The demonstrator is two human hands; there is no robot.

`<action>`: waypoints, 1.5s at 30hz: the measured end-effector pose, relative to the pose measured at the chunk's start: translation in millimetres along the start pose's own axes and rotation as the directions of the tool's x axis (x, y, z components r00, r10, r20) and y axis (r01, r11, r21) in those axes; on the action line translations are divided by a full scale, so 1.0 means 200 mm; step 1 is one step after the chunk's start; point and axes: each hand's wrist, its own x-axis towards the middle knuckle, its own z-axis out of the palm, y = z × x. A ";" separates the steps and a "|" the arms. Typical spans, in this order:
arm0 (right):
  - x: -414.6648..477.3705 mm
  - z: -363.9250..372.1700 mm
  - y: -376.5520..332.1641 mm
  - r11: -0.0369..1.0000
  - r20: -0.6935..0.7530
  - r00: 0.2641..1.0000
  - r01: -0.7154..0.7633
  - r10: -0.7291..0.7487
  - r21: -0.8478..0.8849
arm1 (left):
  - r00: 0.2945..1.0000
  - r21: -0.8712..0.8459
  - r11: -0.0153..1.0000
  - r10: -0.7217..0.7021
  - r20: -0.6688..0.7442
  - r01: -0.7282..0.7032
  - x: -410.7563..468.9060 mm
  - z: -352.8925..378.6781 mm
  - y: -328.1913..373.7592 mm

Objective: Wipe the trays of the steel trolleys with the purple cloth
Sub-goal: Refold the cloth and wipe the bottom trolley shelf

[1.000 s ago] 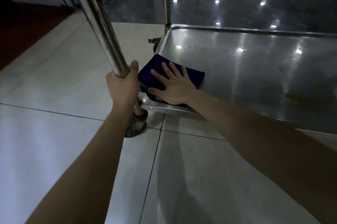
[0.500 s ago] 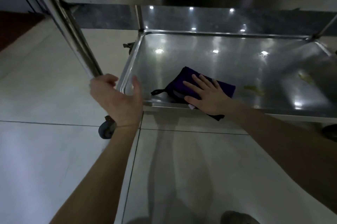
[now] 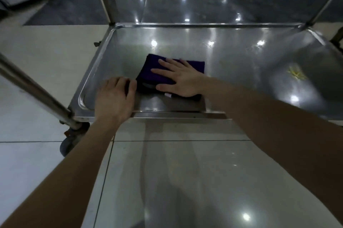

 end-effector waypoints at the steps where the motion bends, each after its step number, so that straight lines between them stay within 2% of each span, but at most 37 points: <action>1: 0.04 -0.03 0.04 1.000 -0.009 1.000 -0.023 0.023 0.012 | 1.000 0.011 1.000 -0.002 0.003 0.002 0.01 0.00 -0.01; 5: 0.11 -0.11 0.28 0.965 -0.040 0.965 -0.259 0.261 0.052 | 1.000 0.002 1.000 -0.027 -0.001 0.027 0.02 0.00 0.00; 11: -0.18 -0.15 0.80 0.772 -0.050 0.775 -0.619 0.630 0.144 | 1.000 0.018 1.000 -0.020 -0.020 0.021 0.03 0.01 0.02; 14: -0.20 -0.14 0.83 0.675 -0.065 0.673 -0.724 0.736 0.144 | 1.000 0.038 0.999 -0.020 -0.022 0.020 0.04 0.02 0.05; 16: -0.15 -0.12 0.75 0.653 -0.071 0.650 -0.746 0.757 0.129 | 1.000 0.067 0.997 -0.024 -0.002 0.025 0.05 0.02 0.07; 17: -0.10 -0.12 0.69 0.669 -0.076 0.665 -0.733 0.743 0.126 | 1.000 0.085 0.996 -0.024 0.004 0.023 0.04 0.02 0.08; 20: 0.08 -0.11 0.39 0.779 -0.082 0.775 -0.617 0.627 0.113 | 1.000 0.082 0.996 -0.018 0.001 0.018 0.02 0.00 0.09; 23: 0.26 -0.04 -0.05 0.912 -0.074 0.910 -0.405 0.408 0.062 | 0.999 0.057 0.998 -0.032 -0.006 0.032 0.00 -0.01 0.09; 25: 0.28 0.04 -0.30 0.963 -0.065 0.961 -0.264 0.267 0.050 | 0.999 0.025 0.999 -0.043 -0.012 0.044 -0.01 -0.01 0.09; 27: 0.22 0.09 -0.43 0.974 -0.092 0.970 -0.221 0.224 0.041 | 0.999 0.002 0.999 -0.049 -0.008 0.049 -0.02 -0.02 0.08; 31: -0.01 0.13 -0.51 0.957 -0.118 0.951 -0.278 0.286 0.078 | 1.000 -0.049 0.998 -0.027 0.004 0.027 -0.08 -0.03 0.09; 34: -0.25 0.16 -0.49 0.941 -0.076 0.940 -0.328 0.334 0.085 | 1.000 -0.076 0.997 -0.001 0.008 0.002 -0.08 -0.03 0.09; 38: -0.57 0.08 -0.32 0.917 0.017 0.922 -0.386 0.386 0.096 | 0.995 -0.053 0.999 -0.002 0.097 0.007 -0.07 -0.06 0.09; 41: -0.67 0.08 -0.22 0.881 -0.031 0.881 -0.470 0.472 0.056 | 0.999 -0.039 0.999 -0.005 0.050 0.007 -0.07 -0.06 0.11; 45: -0.67 0.15 -0.19 0.895 -0.103 0.889 -0.441 0.446 0.069 | 0.998 -0.008 1.000 0.006 0.057 -0.006 -0.06 -0.03 0.15</action>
